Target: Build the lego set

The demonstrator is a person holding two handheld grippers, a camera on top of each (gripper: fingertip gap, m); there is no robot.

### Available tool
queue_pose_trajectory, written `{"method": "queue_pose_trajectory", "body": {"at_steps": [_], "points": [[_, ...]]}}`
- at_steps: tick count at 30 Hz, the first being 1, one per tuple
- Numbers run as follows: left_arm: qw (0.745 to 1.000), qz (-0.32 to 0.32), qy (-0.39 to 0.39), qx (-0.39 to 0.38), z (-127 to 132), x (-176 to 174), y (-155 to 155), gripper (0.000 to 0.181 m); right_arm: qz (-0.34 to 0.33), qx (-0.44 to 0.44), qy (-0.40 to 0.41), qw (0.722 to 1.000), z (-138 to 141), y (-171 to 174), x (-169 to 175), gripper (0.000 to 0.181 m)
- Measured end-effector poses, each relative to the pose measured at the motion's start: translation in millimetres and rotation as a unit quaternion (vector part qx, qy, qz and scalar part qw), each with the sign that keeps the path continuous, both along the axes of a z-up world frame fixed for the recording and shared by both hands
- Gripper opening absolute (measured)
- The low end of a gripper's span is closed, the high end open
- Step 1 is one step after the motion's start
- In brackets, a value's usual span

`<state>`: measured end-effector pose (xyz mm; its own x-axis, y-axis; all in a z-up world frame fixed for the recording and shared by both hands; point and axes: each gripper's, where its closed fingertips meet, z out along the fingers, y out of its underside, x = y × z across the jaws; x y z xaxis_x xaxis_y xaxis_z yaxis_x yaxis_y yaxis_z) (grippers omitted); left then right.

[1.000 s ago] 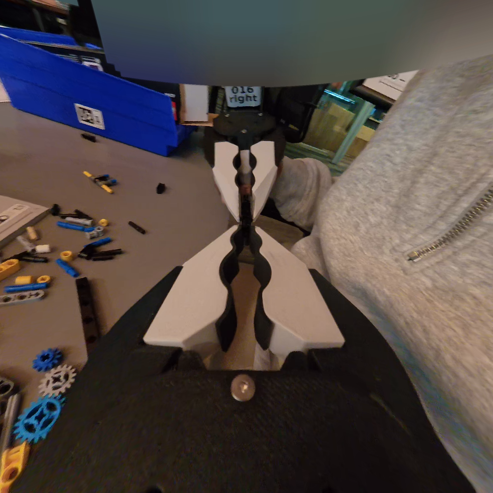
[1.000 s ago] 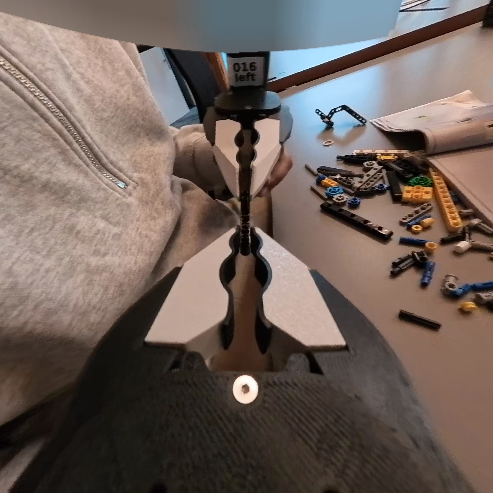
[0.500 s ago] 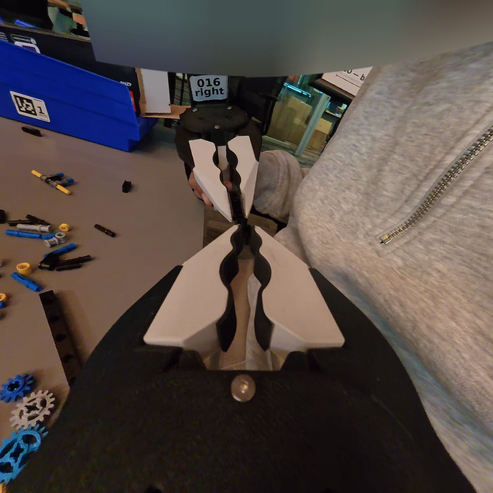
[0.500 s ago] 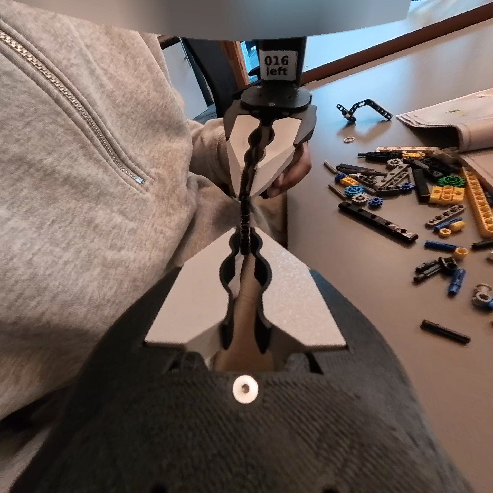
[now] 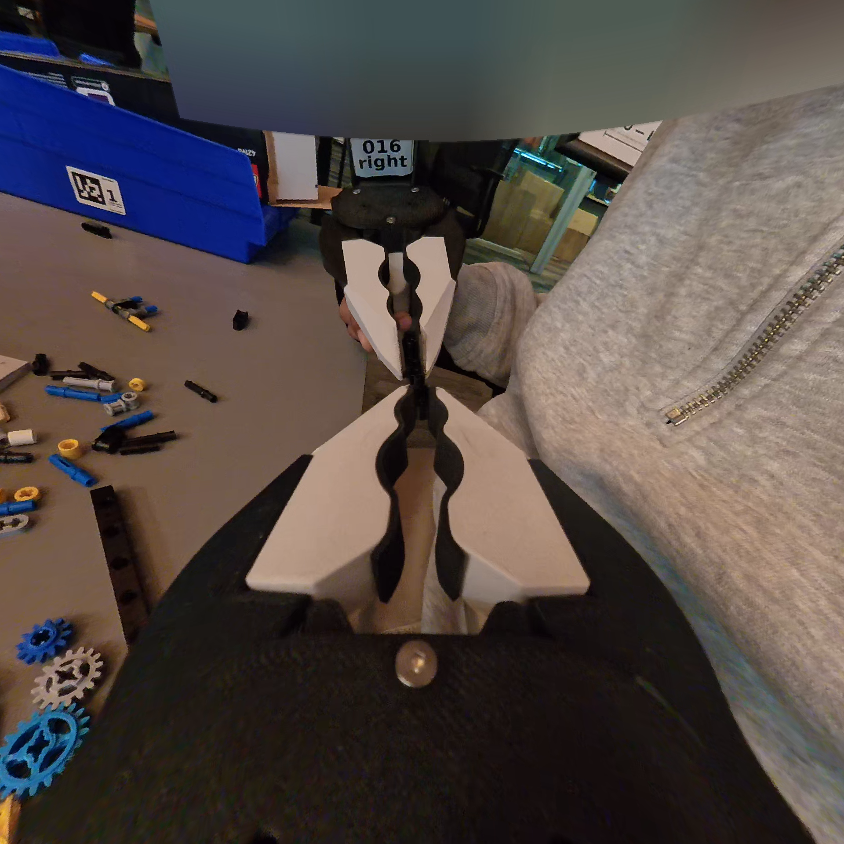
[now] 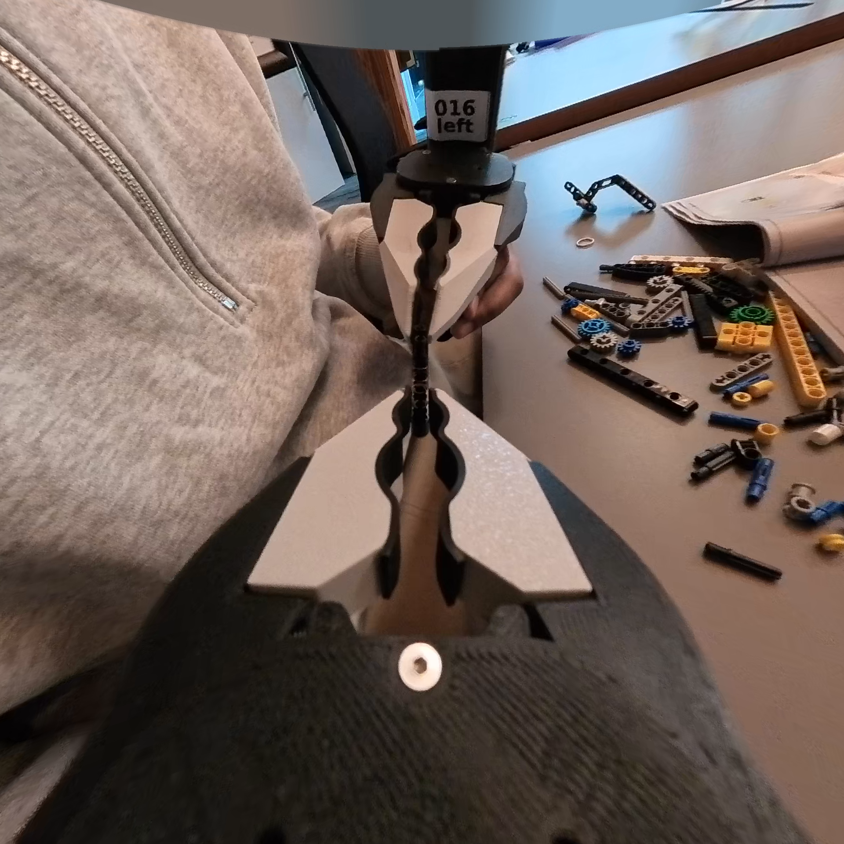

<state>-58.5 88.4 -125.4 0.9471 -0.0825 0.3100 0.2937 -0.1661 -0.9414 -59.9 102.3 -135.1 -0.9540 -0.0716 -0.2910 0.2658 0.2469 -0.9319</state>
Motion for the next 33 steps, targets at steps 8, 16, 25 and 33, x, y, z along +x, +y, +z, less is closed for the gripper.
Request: {"method": "queue_pose_trajectory", "body": {"at_steps": [8, 16, 25, 33], "points": [[1.0, 0.019, 0.01, 0.008, 1.2, -1.5, -0.7, 0.003, -0.008, -0.002, 0.006, 1.0, 0.5, -1.2, -3.4, 0.005], [0.999, 0.042, -0.018, 0.022, -1.6, -3.9, 12.5, 0.035, -0.024, -0.013, 0.025, 0.999, 6.3, -4.5, -7.7, 0.005], [0.998, 0.049, -0.027, 0.027, -2.2, -3.5, 17.3, 0.008, -0.028, -0.019, 0.027, 0.999, 9.0, -7.8, -7.8, 0.005], [0.997, 0.065, -0.016, 0.04, 0.6, -9.4, 14.3, 0.006, -0.069, -0.026, 0.039, 0.997, 12.1, -1.9, -20.9, 0.019]]}}
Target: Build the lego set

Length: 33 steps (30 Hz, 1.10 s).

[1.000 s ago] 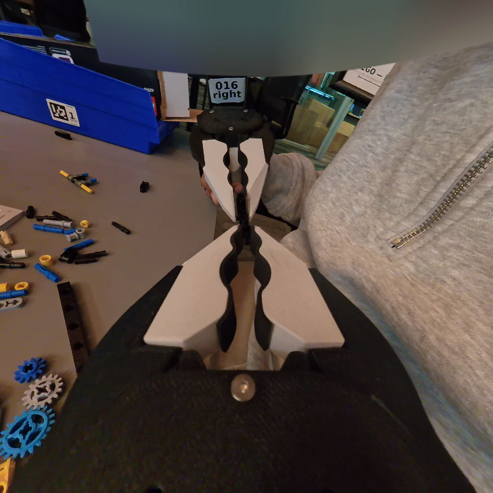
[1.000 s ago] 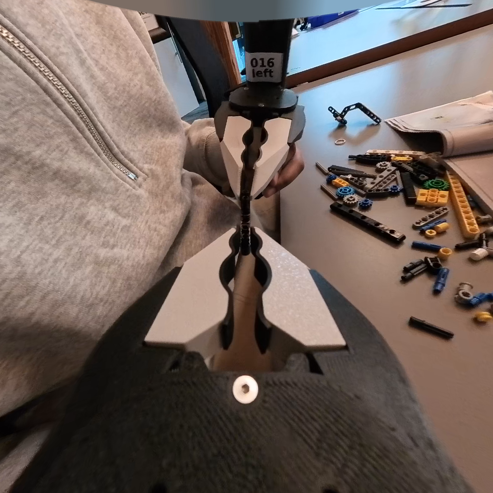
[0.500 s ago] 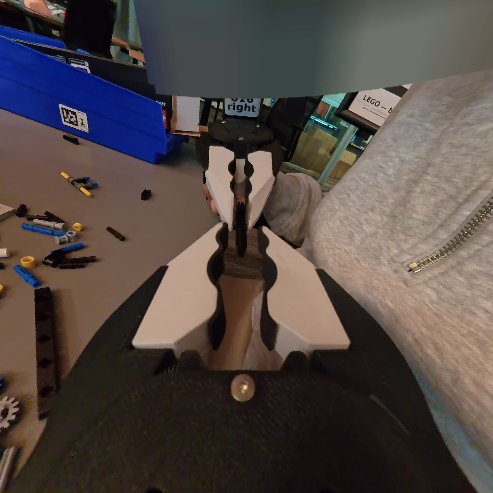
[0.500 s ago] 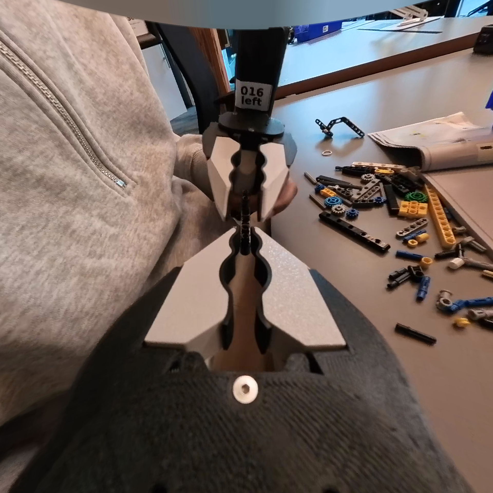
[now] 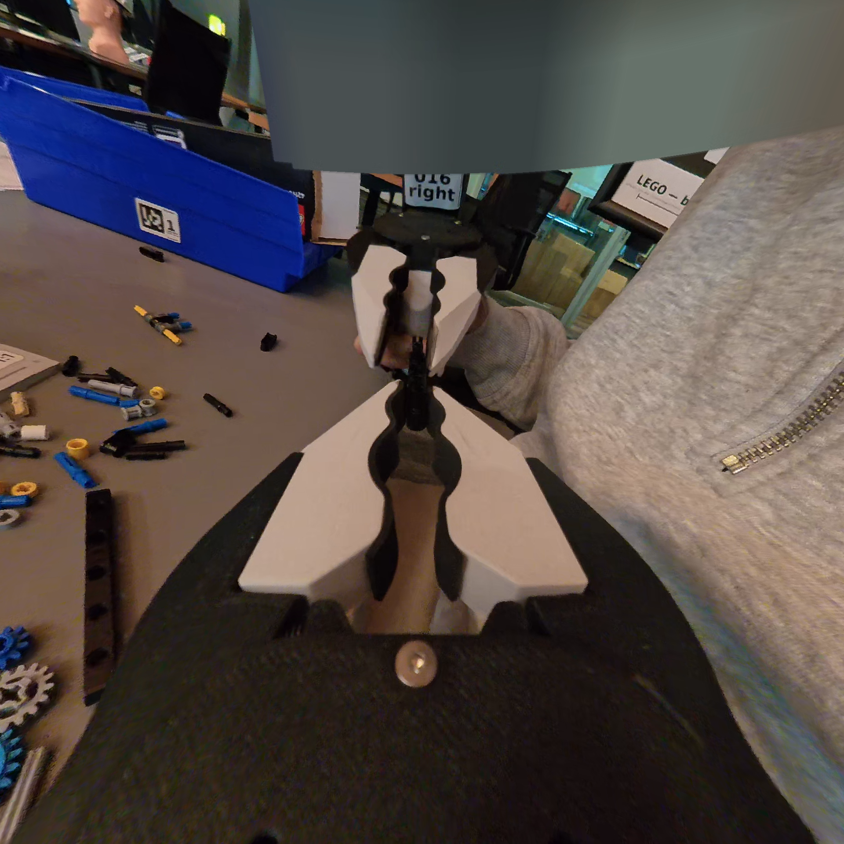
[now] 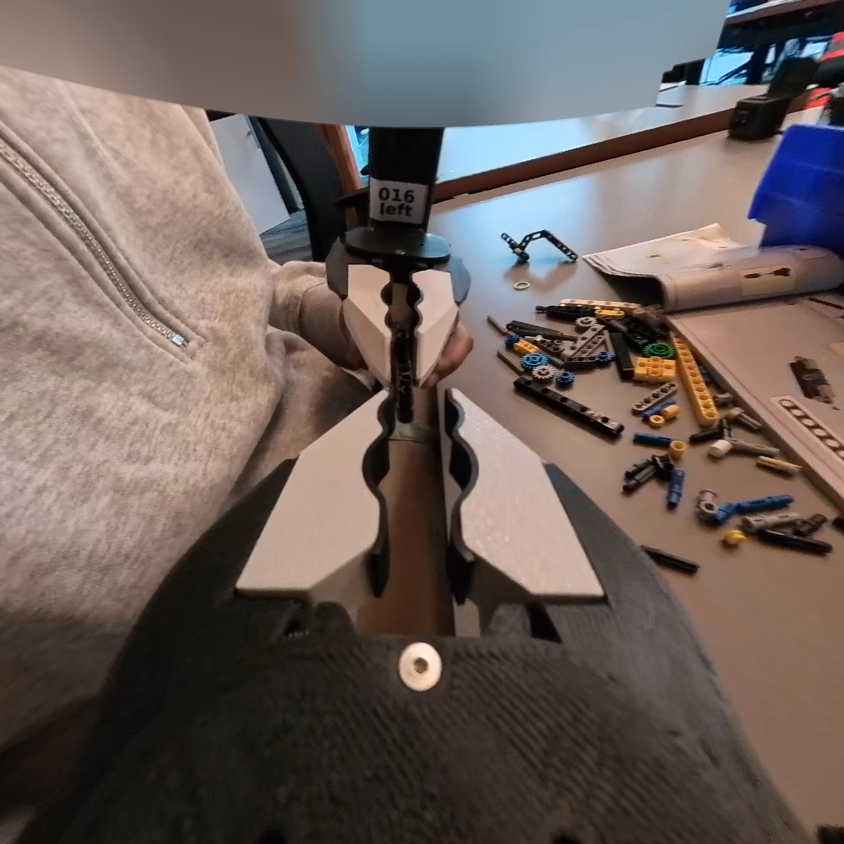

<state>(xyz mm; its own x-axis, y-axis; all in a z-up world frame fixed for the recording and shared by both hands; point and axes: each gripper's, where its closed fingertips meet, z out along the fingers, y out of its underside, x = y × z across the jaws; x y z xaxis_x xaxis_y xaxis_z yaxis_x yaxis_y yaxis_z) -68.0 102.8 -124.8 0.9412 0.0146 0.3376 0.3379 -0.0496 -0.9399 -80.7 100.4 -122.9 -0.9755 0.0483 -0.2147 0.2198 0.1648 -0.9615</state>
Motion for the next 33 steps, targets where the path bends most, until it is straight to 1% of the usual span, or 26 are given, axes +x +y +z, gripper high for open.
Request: {"method": "queue_pose_trajectory", "body": {"at_steps": [3, 5, 10, 15, 26, 28, 29, 32, 33], "points": [[1.0, 0.012, 0.009, 0.001, 0.4, -3.6, -2.6, 0.006, -0.015, -0.023, -0.005, 1.0, 7.8, 8.4, -5.9, 0.02], [1.0, 0.017, 0.014, 0.002, 0.7, -4.9, -3.6, 0.006, -0.016, -0.035, -0.007, 0.999, 12.1, 10.8, -6.4, 0.017], [1.0, 0.022, 0.018, 0.005, 2.4, -6.6, -4.5, 0.006, -0.011, -0.026, -0.002, 1.0, 9.0, 6.7, -4.2, 0.012], [1.0, 0.016, 0.021, -0.003, -0.4, -4.2, -2.9, 0.006, -0.007, -0.033, -0.003, 0.999, 11.1, 4.2, -2.3, 0.012], [0.996, 0.025, 0.071, -0.054, -12.3, -4.0, 0.6, 0.006, 0.001, 0.028, 0.011, 1.0, -4.5, 0.0, 3.3, 0.009], [0.994, 0.038, 0.081, -0.061, -13.2, -7.7, -0.2, 0.006, -0.013, 0.034, 0.02, 0.999, -5.0, 1.6, -0.6, 0.011], [0.992, 0.055, 0.091, -0.066, -13.6, -12.6, -1.2, 0.006, -0.028, 0.032, 0.027, 0.999, -3.8, 3.0, -5.5, 0.014], [0.977, 0.123, 0.145, -0.097, -18.3, -31.8, -5.9, 0.006, -0.119, 0.033, 0.067, 0.99, 1.7, 13.5, -33.2, 0.028], [0.971, 0.134, 0.165, -0.111, -21.3, -34.6, -6.4, 0.006, -0.137, 0.037, 0.087, 0.986, 3.4, 16.1, -37.9, 0.028]]}}
